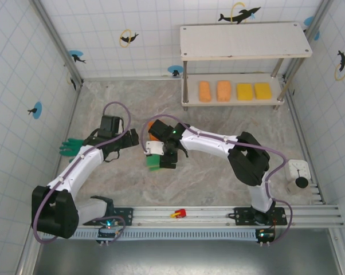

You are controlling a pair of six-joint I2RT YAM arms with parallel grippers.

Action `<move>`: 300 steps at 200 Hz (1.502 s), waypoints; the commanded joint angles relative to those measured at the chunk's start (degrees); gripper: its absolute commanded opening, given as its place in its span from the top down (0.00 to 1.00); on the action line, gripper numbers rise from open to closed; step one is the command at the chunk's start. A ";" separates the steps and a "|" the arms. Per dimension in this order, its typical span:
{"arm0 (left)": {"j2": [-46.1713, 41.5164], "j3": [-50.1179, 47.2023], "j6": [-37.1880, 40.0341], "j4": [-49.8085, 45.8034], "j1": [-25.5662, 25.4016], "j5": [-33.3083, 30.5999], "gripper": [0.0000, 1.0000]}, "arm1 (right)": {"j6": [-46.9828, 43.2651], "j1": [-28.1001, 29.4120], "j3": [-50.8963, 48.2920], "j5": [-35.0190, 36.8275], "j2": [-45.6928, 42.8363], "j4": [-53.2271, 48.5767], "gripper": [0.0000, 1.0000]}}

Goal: Place and organize the cleaning sponges onto the shelf

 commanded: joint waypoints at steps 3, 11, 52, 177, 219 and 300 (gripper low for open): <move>0.28 -0.48 0.52 0.73 0.48 0.83 0.03 | -0.36 -0.18 2.78 -1.09 1.74 -0.85 0.04; 0.28 -0.57 0.55 0.74 0.47 0.78 0.03 | -0.42 -0.27 2.94 -1.01 1.93 -0.80 0.04; 1.02 -0.74 0.38 1.22 0.50 1.13 0.03 | -0.36 -0.50 3.08 -1.10 2.56 -0.56 0.04; 2.04 -0.92 0.07 1.70 0.51 1.43 0.03 | 0.09 -0.84 3.05 -1.09 4.05 0.32 0.08; 1.89 -1.19 0.14 1.61 0.49 1.43 0.03 | 0.24 -0.84 3.05 -1.36 4.31 0.63 0.09; 1.43 -1.69 -0.20 1.35 0.46 0.97 0.03 | 0.53 -0.82 3.07 -1.19 4.40 0.59 0.18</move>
